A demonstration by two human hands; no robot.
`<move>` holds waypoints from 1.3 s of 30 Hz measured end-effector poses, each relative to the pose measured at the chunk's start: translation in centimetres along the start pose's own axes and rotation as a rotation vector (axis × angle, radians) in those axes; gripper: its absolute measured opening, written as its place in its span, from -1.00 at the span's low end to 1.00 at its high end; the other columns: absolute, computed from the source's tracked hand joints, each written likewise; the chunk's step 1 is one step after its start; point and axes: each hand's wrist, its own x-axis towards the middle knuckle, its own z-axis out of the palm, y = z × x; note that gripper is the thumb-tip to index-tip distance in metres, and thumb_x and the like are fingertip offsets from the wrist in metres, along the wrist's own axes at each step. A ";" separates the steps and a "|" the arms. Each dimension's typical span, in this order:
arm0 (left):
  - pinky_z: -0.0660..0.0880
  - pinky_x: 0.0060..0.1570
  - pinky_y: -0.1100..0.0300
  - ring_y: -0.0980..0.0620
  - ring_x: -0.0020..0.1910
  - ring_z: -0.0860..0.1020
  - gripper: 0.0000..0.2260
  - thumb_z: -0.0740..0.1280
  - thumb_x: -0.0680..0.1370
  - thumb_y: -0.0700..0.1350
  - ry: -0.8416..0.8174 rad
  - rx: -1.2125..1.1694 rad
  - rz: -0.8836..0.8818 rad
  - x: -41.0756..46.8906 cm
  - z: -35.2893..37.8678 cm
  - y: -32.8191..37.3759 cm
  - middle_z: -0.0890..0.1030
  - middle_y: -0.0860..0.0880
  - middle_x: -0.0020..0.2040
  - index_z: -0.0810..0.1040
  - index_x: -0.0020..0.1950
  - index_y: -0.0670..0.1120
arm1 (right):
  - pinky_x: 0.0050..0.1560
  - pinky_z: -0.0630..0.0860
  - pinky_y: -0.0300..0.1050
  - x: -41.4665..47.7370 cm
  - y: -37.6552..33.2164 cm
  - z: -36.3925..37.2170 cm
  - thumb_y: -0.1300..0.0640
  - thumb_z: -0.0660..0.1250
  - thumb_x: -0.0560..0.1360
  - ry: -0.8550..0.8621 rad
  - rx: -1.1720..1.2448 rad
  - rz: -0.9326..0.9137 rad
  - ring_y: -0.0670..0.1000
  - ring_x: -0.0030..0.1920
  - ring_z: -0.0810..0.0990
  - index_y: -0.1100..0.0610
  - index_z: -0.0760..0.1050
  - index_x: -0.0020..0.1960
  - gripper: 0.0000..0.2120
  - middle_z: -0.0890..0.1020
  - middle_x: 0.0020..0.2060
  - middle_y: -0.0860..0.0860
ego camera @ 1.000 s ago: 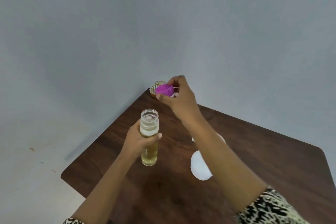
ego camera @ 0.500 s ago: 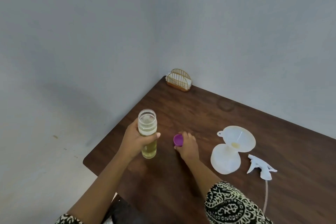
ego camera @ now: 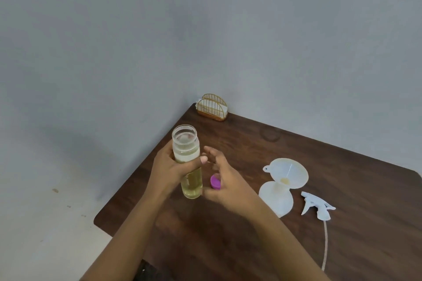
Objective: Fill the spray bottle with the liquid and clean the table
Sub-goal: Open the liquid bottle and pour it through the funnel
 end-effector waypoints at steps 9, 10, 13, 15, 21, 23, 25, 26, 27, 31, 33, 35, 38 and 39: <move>0.56 -0.08 0.30 0.16 0.00 0.66 -0.46 0.58 0.12 0.13 -0.195 -0.071 0.082 -3.1 4.5 5.3 0.70 0.14 -0.01 0.60 0.08 0.15 | 0.03 0.47 -0.38 -3.8 -1.6 -1.6 0.02 0.47 0.34 0.381 -0.078 -0.064 -0.26 0.05 0.54 -0.21 0.22 0.32 -0.34 0.45 -0.02 -0.46; 0.54 -0.08 0.34 0.17 0.00 0.66 -0.47 0.56 0.12 0.13 -0.222 -0.085 0.093 -3.6 5.2 5.7 0.70 0.15 0.00 0.59 0.08 0.16 | 0.03 0.51 -0.26 -4.5 -1.6 -2.3 0.04 0.45 0.34 0.405 -0.091 -0.058 -0.17 0.04 0.56 -0.17 0.27 0.27 -0.42 0.49 -0.02 -0.36; 0.51 -0.07 0.40 0.18 0.02 0.65 -0.47 0.57 0.12 0.10 -0.307 -0.098 0.106 -4.6 7.6 6.5 0.70 0.16 0.01 0.59 0.07 0.16 | -0.09 0.55 -0.08 -6.8 -1.0 -4.5 0.02 0.40 0.26 0.438 -0.113 -0.044 -0.08 -0.09 0.60 -0.13 0.31 0.07 -0.56 0.59 -0.11 -0.17; 0.51 -0.01 0.37 0.16 0.08 0.63 -0.46 0.59 0.12 0.09 -0.426 -0.141 0.091 -4.8 8.9 6.7 0.69 0.14 0.06 0.61 0.08 0.16 | -0.11 0.56 -0.04 -8.4 0.0 -5.8 -0.06 0.39 0.23 0.463 -0.105 -0.031 -0.10 -0.12 0.61 -0.14 0.33 0.05 -0.57 0.60 -0.14 -0.16; 0.44 0.31 0.14 0.18 0.24 0.53 -0.48 0.31 0.45 0.30 -0.218 -0.190 -0.106 -2.7 12.5 5.2 0.61 0.11 0.22 0.56 0.28 0.01 | -0.05 0.52 -0.28 -12.5 3.6 -10.9 -0.17 0.49 0.22 0.561 -0.180 0.026 -0.27 -0.05 0.59 -0.21 0.36 0.07 -0.51 0.59 -0.05 -0.35; 0.50 0.24 0.10 0.11 0.21 0.55 -0.65 0.33 0.52 0.11 -0.181 -0.047 -0.251 -1.6 13.5 3.7 0.60 0.09 0.22 0.55 0.27 0.04 | -0.05 0.53 -0.24 -13.5 5.1 -12.7 -0.11 0.54 0.24 0.578 -0.234 0.066 -0.26 -0.07 0.60 -0.23 0.34 0.06 -0.49 0.60 -0.10 -0.36; 0.55 0.14 0.08 0.06 0.15 0.57 -0.70 0.35 0.56 0.00 -0.232 0.057 -0.384 -1.0 14.4 1.8 0.58 0.03 0.22 0.52 0.28 0.02 | -0.03 0.54 -0.18 -14.2 6.4 -14.1 -0.09 0.55 0.25 0.580 -0.277 0.100 -0.24 -0.08 0.61 -0.23 0.31 0.08 -0.47 0.59 -0.12 -0.35; 0.58 0.08 0.06 0.04 0.11 0.59 -0.72 0.34 0.57 -0.02 -0.240 0.060 -0.442 -0.9 14.8 1.0 0.59 0.00 0.20 0.53 0.28 0.00 | -0.04 0.54 -0.17 -14.4 7.0 -14.8 -0.08 0.55 0.26 0.578 -0.294 0.112 -0.23 -0.09 0.60 -0.22 0.31 0.08 -0.47 0.59 -0.12 -0.34; 0.61 0.02 0.05 0.02 0.07 0.61 -0.73 0.34 0.57 -0.04 -0.230 0.039 -0.494 -1.0 15.2 0.6 0.61 -0.02 0.16 0.54 0.26 -0.03 | -0.04 0.54 -0.16 -14.5 7.4 -15.2 -0.07 0.55 0.26 0.574 -0.308 0.125 -0.22 -0.10 0.60 -0.21 0.31 0.08 -0.47 0.59 -0.12 -0.32; 0.62 -0.22 0.10 -0.04 -0.08 0.68 -0.81 0.38 0.55 -0.06 -0.171 -0.072 -0.584 -1.0 16.2 0.2 0.68 -0.11 0.01 0.61 0.12 -0.11 | -0.11 0.46 -0.21 -14.7 9.0 -16.3 -0.07 0.55 0.28 0.542 -0.354 0.150 -0.15 -0.11 0.60 -0.14 0.31 0.12 -0.45 0.60 -0.09 -0.24; 0.59 -0.31 0.15 -0.02 -0.19 0.68 -0.81 0.41 0.53 -0.07 -0.151 -0.093 -0.585 -1.0 16.6 0.2 0.70 -0.13 -0.06 0.63 0.07 -0.15 | -0.10 0.43 -0.21 -14.6 9.8 -16.5 -0.06 0.55 0.29 0.521 -0.374 0.157 -0.12 -0.10 0.59 -0.10 0.33 0.16 -0.44 0.59 -0.06 -0.23; 0.57 -0.35 0.18 0.01 -0.29 0.66 -0.81 0.43 0.51 -0.09 -0.133 -0.088 -0.583 -1.0 17.0 0.2 0.70 -0.14 -0.14 0.64 0.03 -0.18 | -0.09 0.43 -0.21 -14.4 10.4 -16.6 -0.07 0.54 0.29 0.504 -0.392 0.161 -0.12 -0.09 0.57 -0.07 0.33 0.21 -0.41 0.58 -0.05 -0.23; 0.57 -0.37 0.20 0.05 -0.37 0.65 -0.85 0.44 0.51 -0.13 -0.108 -0.095 -0.567 -1.3 17.1 0.5 0.71 -0.14 -0.20 0.66 0.00 -0.19 | -0.07 0.40 -0.23 -14.3 11.2 -16.5 -0.07 0.53 0.30 0.476 -0.415 0.173 -0.13 -0.07 0.54 -0.05 0.33 0.26 -0.38 0.55 -0.01 -0.22; 0.58 -0.36 0.21 0.05 -0.37 0.65 -0.86 0.44 0.50 -0.13 -0.093 -0.100 -0.557 -1.3 17.1 0.5 0.71 -0.14 -0.20 0.66 -0.01 -0.19 | -0.06 0.40 -0.23 -14.3 11.5 -16.5 -0.08 0.53 0.30 0.466 -0.423 0.179 -0.12 -0.06 0.55 -0.04 0.33 0.27 -0.37 0.54 -0.01 -0.22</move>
